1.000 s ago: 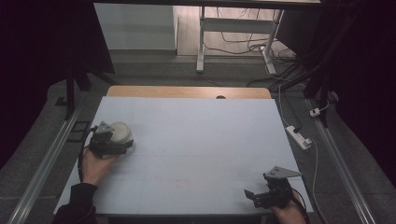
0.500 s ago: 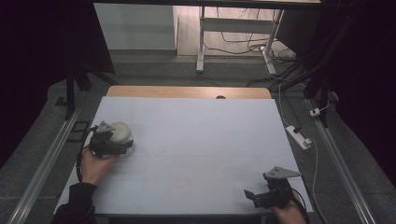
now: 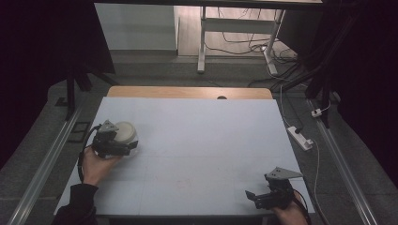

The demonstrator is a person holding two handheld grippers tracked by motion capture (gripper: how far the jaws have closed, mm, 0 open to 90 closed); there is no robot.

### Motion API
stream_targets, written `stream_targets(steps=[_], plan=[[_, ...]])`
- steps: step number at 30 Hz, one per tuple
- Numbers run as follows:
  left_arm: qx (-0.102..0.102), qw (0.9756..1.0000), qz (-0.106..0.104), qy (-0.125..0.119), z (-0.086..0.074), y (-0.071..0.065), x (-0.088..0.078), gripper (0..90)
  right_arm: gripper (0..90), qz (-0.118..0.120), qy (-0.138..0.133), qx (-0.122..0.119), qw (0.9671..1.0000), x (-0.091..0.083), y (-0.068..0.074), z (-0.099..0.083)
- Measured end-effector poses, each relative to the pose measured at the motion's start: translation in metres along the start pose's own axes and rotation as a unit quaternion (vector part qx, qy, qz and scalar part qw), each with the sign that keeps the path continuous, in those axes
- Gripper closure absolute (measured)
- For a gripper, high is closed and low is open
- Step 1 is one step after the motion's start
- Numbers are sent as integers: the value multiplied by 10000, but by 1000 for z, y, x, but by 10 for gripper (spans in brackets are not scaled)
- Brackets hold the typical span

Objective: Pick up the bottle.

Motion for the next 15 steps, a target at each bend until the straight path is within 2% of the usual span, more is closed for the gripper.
stream_targets(steps=[15], plan=[[413, 9983, -408, 54, 20, -36, 3, 68, 0, -2, -3, 3, 10000, 0, 0, 0]])
Point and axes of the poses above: each handheld gripper's, and its own axes: x roughly forward along the jaws, z roughly out of its top, y roughly to its left, the point moved 9 cm from there along x, roughly forward along the jaws, and after that the axes turned 2 degrees about -y, right-handed, at the moved point
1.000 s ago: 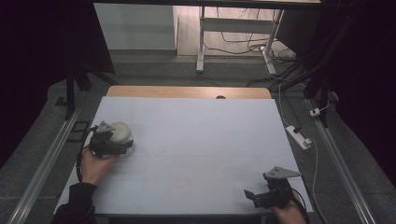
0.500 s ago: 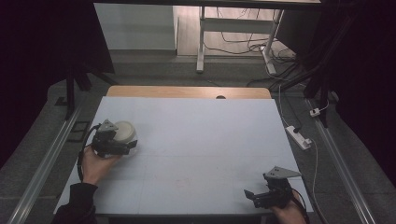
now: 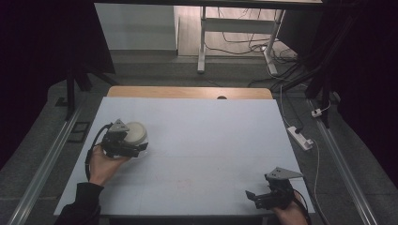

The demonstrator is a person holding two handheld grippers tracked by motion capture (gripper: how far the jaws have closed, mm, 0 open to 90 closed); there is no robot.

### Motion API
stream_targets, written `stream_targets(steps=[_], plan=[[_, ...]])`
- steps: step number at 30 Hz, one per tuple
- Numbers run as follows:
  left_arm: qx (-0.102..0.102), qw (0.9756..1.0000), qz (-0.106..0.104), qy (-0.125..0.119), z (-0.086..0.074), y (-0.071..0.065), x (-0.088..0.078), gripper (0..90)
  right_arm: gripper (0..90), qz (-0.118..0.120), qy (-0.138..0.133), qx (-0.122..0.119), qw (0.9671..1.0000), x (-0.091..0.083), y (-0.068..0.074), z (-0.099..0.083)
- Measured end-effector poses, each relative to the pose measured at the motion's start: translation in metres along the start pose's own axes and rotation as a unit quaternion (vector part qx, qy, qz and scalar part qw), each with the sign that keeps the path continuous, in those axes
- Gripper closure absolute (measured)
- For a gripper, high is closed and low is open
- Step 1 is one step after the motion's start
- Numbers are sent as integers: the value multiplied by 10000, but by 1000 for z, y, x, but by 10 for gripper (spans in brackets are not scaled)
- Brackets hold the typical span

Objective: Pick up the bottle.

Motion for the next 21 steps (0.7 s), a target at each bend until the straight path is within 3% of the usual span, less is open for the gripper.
stream_targets(steps=[8, 21], plan=[[184, 9995, -274, -26, 15, -22, 6, 68, 0, -3, -7, 1, 10000, 0, 0, 0], [534, 9965, -637, 25, 33, -58, 23, 68, 0, 13, -15, -2, 10000, 0, 0, 0]])
Point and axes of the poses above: each handheld gripper's, and its own axes: x roughly forward along the jaws, z roughly out of its top, y roughly to its left, the point moved 9 cm from there along x, roughly forward along the jaws, and after that the axes turned 2 degrees about -y, right-handed, at the moved point
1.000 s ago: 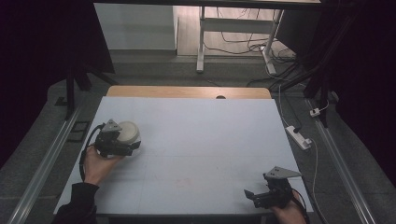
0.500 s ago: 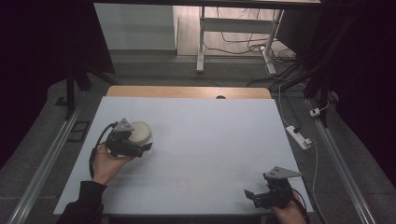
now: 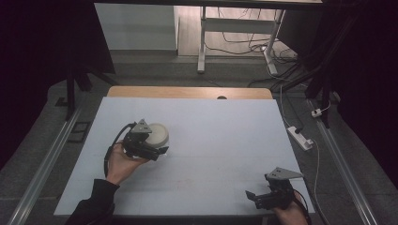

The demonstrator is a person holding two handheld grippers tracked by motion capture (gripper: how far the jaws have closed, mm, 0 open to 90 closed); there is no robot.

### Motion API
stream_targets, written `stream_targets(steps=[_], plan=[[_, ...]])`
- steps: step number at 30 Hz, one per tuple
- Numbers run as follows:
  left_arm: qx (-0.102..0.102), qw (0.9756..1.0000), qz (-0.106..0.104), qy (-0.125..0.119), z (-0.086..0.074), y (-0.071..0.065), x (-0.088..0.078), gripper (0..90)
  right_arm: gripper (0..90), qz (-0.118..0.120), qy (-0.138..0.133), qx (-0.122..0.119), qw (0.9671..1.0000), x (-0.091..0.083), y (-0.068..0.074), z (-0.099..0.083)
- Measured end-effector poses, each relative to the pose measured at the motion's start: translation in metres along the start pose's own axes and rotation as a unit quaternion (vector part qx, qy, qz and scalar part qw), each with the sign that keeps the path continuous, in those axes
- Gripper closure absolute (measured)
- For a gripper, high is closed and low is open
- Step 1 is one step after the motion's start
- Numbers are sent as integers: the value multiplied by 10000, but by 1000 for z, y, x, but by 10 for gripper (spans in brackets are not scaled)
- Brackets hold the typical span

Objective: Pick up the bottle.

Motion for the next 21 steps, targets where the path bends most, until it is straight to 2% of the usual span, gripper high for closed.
stream_targets(steps=[12, 21], plan=[[206, 9995, -241, 64, 11, -21, 14, 68, 0, 9, 9, -9, 10000, 0, 0, 0], [357, 9982, -476, 109, 19, -39, 26, 68, 0, 19, -5, -2, 10000, 0, 0, 0]])
Point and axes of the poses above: each handheld gripper's, and its own axes: x roughly forward along the jaws, z roughly out of its top, y roughly to its left, the point moved 9 cm from there along x, roughly forward along the jaws, and after that the axes turned 2 degrees about -y, right-handed, at the moved point
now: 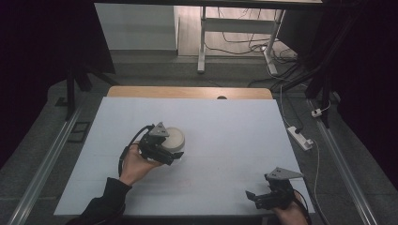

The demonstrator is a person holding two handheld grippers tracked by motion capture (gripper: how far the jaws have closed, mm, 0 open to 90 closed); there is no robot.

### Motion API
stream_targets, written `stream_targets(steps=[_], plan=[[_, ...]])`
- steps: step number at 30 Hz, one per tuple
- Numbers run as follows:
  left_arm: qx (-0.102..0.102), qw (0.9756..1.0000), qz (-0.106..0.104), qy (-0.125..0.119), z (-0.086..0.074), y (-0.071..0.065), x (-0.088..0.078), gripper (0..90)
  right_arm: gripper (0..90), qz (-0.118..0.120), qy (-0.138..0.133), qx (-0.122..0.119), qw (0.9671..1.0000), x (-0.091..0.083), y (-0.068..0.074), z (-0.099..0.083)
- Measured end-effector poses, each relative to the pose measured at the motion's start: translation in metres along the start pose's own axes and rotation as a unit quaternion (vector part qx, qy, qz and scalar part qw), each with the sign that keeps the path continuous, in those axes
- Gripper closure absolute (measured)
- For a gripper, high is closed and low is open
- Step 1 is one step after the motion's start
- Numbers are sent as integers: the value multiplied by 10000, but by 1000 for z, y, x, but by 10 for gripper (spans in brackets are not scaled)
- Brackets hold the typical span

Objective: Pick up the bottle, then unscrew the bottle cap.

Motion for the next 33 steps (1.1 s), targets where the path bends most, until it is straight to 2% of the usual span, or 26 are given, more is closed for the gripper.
stream_targets(steps=[14, 21, 33], plan=[[310, 9988, -369, 58, 13, -34, 16, 68, 0, 19, -16, -18, 10000, 0, 0, 0], [438, 9977, -506, 70, 17, -47, 21, 68, 0, 22, -2, -33, 10000, 0, 0, 0], [483, 9971, -579, 94, 16, -48, 24, 68, 0, -13, -56, -41, 10000, -1, 0, 1]])
Point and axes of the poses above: each handheld gripper's, and its own axes: x roughly forward along the jaws, z roughly out of its top, y roughly to its left, the point moved 9 cm from there along x, roughly forward along the jaws, and after that the axes turned 2 degrees about -y, right-handed, at the moved point
